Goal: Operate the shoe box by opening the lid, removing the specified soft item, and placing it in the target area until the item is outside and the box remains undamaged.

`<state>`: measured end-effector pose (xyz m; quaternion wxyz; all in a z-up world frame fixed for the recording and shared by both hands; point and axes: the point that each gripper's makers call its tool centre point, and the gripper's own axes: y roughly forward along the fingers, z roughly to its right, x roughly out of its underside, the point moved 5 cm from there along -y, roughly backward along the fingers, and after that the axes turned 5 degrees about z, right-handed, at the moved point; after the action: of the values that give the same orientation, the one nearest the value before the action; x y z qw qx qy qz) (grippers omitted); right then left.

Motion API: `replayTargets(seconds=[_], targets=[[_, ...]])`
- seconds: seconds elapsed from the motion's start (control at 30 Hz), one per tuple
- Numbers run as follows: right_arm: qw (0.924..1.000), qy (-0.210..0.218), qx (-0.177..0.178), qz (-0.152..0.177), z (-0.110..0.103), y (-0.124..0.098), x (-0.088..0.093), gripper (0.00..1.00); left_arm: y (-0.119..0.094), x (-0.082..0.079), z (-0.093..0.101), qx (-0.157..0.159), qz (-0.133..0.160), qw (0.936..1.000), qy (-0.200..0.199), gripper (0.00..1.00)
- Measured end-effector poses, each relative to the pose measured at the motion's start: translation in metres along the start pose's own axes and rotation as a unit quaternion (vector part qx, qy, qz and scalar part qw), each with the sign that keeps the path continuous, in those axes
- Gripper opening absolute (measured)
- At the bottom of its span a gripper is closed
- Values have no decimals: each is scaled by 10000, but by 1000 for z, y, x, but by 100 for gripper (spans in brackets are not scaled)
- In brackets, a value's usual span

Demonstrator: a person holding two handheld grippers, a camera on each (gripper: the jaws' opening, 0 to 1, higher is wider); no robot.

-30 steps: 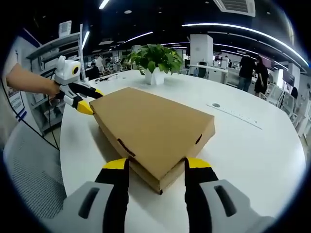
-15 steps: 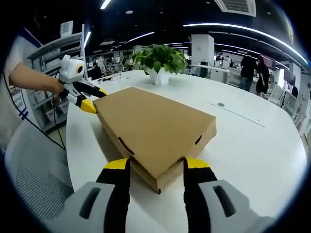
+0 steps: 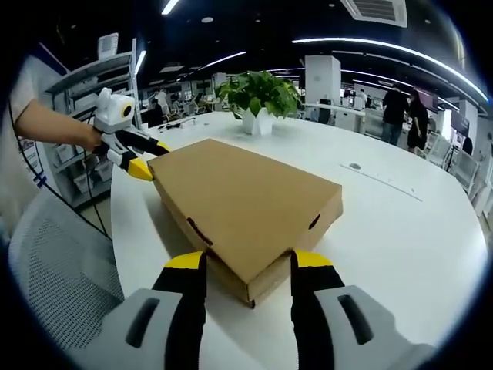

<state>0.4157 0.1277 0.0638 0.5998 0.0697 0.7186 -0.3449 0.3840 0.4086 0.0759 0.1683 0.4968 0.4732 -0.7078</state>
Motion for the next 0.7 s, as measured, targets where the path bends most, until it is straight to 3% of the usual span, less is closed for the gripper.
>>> replayTargets(seconds=[0.7], targets=[[9998,87,133,100,-2,0,-1,42,0,-1,3,-14,85,9997,-216,65]])
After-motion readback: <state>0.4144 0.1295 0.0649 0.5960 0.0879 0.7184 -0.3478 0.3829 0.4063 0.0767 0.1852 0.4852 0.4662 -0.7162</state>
